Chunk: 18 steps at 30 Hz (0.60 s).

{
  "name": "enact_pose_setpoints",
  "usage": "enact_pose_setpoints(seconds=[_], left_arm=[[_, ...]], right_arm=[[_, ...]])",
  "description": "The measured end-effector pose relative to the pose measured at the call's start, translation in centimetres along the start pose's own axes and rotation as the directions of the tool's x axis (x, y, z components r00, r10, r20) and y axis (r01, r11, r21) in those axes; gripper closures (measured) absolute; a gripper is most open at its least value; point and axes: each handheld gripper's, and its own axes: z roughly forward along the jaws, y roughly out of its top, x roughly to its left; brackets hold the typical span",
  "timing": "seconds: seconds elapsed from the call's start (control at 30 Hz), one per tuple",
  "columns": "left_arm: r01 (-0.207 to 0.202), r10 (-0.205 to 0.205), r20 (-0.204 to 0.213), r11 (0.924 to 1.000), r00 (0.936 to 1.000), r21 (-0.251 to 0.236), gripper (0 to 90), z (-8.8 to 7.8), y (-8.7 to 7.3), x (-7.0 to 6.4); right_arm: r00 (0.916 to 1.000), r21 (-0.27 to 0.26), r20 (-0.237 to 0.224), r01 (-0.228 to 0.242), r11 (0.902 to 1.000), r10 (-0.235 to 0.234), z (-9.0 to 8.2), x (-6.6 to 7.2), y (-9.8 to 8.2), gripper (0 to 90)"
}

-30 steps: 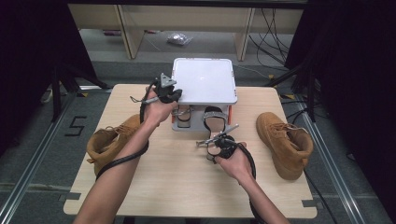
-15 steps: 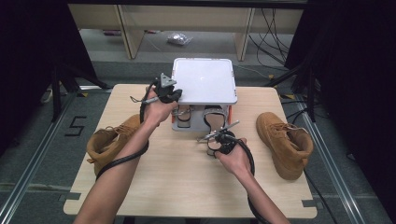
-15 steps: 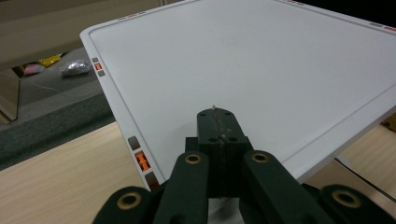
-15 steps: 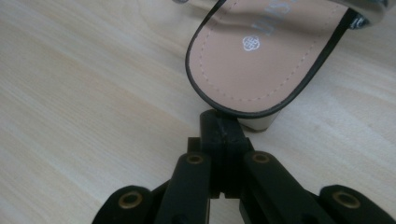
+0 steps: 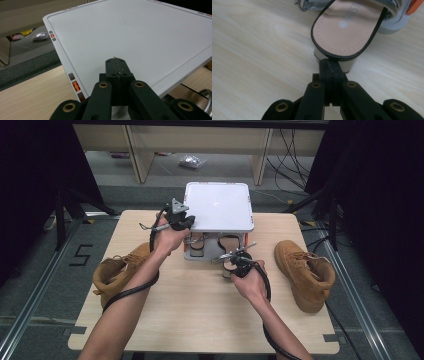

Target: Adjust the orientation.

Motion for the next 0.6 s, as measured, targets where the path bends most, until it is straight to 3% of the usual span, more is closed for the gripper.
enact_pose_setpoints(seconds=[0.17, 0.23, 0.3, 0.37, 0.53, 0.57, 0.6], left_arm=[[-0.001, 0.001, -0.002, 1.0, 1.0, -0.001, 90.0, 0.0, 0.0, 0.0], [0.0, 0.0, -0.002, 1.0, 1.0, 0.0, 89.9, 0.0, 0.0, 0.0], [-0.001, 0.001, -0.002, 1.0, 1.0, 0.0, 89.9, 0.0, 0.0, 0.0], [-0.002, 0.002, -0.003, 1.0, 1.0, 0.001, 89.9, 0.0, 0.0, 0.0], [0.0, 0.0, -0.002, 1.0, 1.0, -0.001, 89.9, 0.0, 0.0, 0.0], [-0.001, 0.001, -0.002, 1.0, 1.0, 0.0, 90.0, 0.0, 0.0, -0.1], [-0.002, 0.002, -0.003, 1.0, 1.0, 0.0, 89.9, 0.0, 0.0, -0.1]], right_arm=[[0.9995, -0.014, 0.028, -0.01, 0.9998, 0.011, -0.1, 0.0, 0.8, 90.0], [0.9996, -0.042, 0.027, 0.011, 0.9991, -0.01, -0.1, -0.2, 1.2, 90.0], [0.9995, -0.036, 0.032, -0.002, 0.9994, 0.003, -0.2, -0.2, 1.3, 90.0], [0.999, -0.043, 0.042, 0.018, 0.9989, -0.016, -0.1, -0.5, 1.5, 90.0], [0.9984, -0.064, 0.056, 0.012, 0.9979, -0.008, 0.0, -0.8, 2.0, 90.0], [0.9984, -0.057, 0.055, -0.011, 0.9983, 0.014, 0.1, -0.7, 2.2, 90.0], [0.9981, -0.065, 0.06, 0.016, 0.9978, -0.012, 0.3, -0.9, 2.2, 90.0]])
